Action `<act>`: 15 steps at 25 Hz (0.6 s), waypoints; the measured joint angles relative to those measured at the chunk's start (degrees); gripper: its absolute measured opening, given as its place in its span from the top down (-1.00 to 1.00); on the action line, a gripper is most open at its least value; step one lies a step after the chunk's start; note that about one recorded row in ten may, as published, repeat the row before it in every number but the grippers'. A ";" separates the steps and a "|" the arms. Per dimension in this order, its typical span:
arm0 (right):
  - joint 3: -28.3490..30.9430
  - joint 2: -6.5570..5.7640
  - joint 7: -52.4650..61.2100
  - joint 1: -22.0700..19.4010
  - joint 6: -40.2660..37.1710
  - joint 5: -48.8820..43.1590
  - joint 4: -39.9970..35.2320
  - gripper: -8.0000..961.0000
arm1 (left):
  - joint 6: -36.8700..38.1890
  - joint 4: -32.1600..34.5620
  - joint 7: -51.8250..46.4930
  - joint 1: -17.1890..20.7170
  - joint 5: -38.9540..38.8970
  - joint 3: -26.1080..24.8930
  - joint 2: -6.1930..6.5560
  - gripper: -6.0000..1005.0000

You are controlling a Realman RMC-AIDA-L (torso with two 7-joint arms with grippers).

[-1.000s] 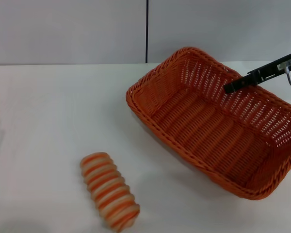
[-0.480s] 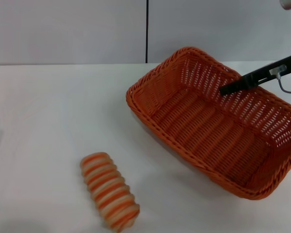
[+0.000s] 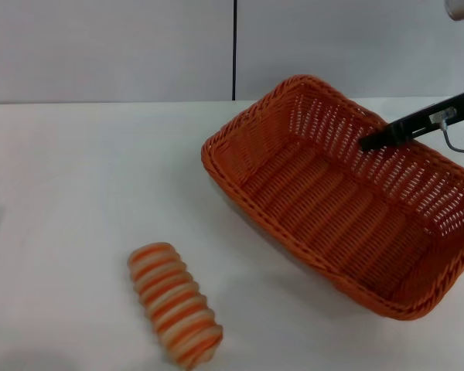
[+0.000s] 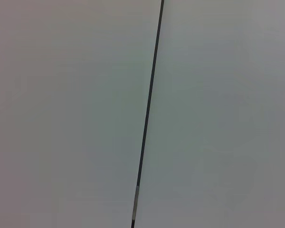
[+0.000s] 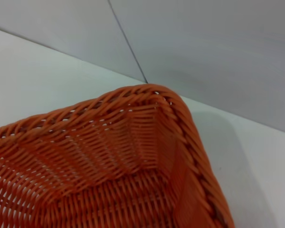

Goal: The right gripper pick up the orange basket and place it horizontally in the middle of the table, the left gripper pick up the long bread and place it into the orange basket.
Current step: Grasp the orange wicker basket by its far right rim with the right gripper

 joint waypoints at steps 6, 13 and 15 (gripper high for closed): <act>-0.14 0.01 -2.69 0.37 0.29 0.12 -0.08 0.50 | 0.07 -0.28 0.00 -0.21 -0.02 0.00 -0.09 -0.62; -1.34 0.15 -10.20 3.49 1.53 0.40 -1.14 0.65 | 1.42 -0.11 0.00 0.00 0.34 0.41 -0.09 -0.62; -1.38 0.46 -13.37 4.97 1.61 0.43 -1.20 0.65 | 2.40 -0.04 0.00 0.44 0.37 0.44 -0.07 -0.62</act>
